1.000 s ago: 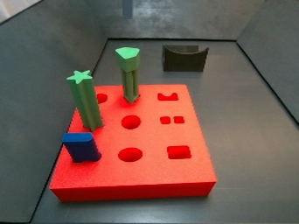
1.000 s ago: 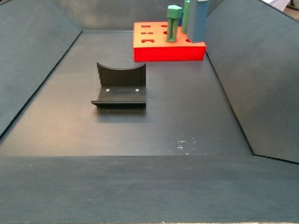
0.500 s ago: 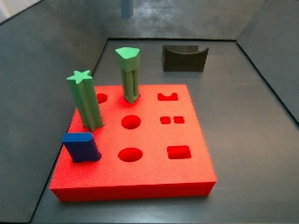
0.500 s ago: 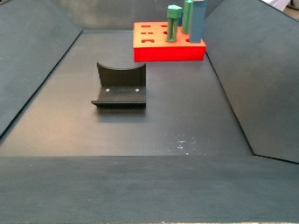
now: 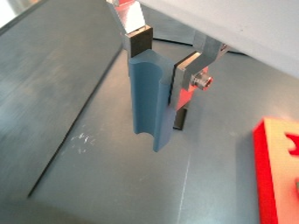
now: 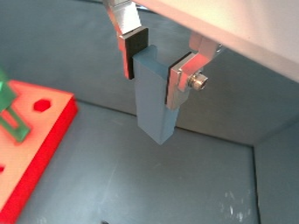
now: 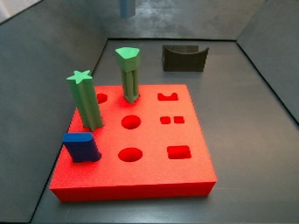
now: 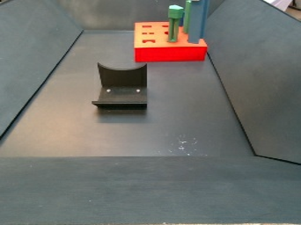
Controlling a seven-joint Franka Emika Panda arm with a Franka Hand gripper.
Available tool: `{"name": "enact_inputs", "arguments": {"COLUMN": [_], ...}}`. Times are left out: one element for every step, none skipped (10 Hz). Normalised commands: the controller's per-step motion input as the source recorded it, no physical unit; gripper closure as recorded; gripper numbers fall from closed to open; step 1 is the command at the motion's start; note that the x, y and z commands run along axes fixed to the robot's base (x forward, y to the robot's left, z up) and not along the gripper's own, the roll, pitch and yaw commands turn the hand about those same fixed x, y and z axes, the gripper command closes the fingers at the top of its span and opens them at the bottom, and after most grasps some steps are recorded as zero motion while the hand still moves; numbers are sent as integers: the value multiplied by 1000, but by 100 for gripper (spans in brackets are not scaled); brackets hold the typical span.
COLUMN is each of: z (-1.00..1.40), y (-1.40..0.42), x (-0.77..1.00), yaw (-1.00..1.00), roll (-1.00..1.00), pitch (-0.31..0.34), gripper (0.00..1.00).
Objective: Pick up the arch object. Move up. Rotate the arch object. Move to above the board. Insert the arch object.
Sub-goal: Rotate the arch object.
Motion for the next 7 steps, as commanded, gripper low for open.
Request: {"name": "enact_inputs", "arguments": {"z": [0, 0, -1, -1, -1, -1, -1], "y": [4, 6, 7, 7, 8, 9, 9], "x": [-1, -1, -1, -1, -1, -1, -1], "yaw": [-1000, -1000, -1000, -1000, -1000, -1000, -1000], "roll": [-25, -27, -29, -31, -35, -37, -42], "pitch": [-14, -15, -16, -17, -20, -21, -24], "gripper": [100, 100, 100, 100, 100, 100, 100]}}
